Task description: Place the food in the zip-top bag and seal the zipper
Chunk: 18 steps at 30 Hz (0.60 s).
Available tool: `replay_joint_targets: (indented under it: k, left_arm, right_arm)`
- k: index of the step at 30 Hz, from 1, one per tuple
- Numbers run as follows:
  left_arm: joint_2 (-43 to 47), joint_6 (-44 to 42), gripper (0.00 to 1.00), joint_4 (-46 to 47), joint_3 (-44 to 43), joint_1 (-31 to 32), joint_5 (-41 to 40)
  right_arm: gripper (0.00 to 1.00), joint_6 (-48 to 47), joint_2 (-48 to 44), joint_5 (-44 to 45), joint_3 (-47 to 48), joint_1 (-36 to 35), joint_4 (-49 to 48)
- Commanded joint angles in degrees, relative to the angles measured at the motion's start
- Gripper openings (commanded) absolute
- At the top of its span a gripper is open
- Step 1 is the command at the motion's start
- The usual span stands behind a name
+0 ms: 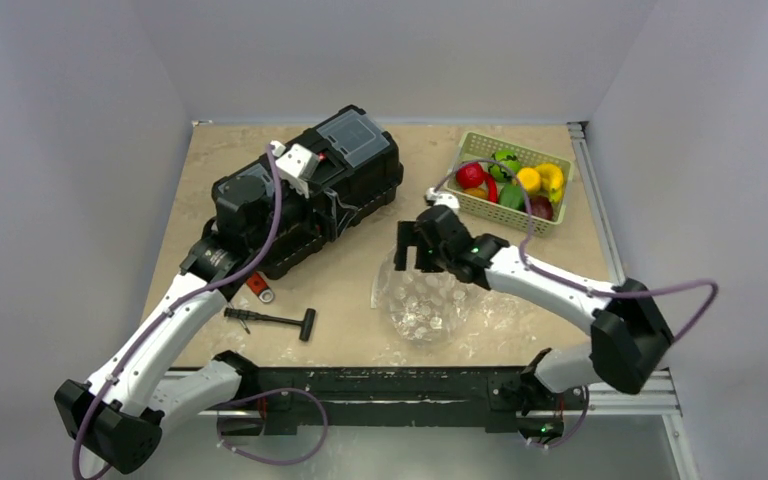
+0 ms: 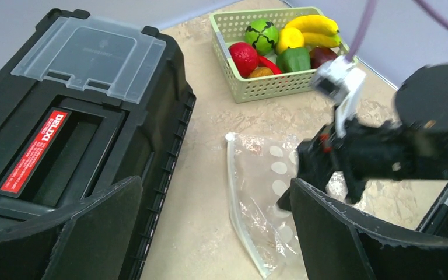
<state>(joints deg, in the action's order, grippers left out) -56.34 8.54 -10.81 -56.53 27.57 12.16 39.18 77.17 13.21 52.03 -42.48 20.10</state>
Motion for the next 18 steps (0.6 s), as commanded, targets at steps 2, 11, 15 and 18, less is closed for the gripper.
replay_joint_targets:
  k: [2, 11, 15, 18]
  left_arm:
    - [0.35, 0.87, 0.98, 1.26, -3.21, 0.29, 2.38]
    - [1.98, 0.09, 0.97, 0.99, -3.32, 0.25, 0.16]
    - [2.02, -0.22, 0.97, 0.63, -3.36, 0.26, 0.00]
    - [1.77, -0.49, 0.98, -0.06, -3.78, 0.28, 0.78]
  right_arm:
    - [0.99, -5.25, 11.51, 4.31, 8.36, -8.51, 1.36]
    - [0.62, -2.04, 26.56, 21.84, 13.62, -15.28, 5.22]
    - [0.00, -8.74, 15.03, 10.25, 3.16, -15.18, -10.00]
    - [0.00, -14.22, -1.69, 0.84, -10.74, -15.06, -31.46]
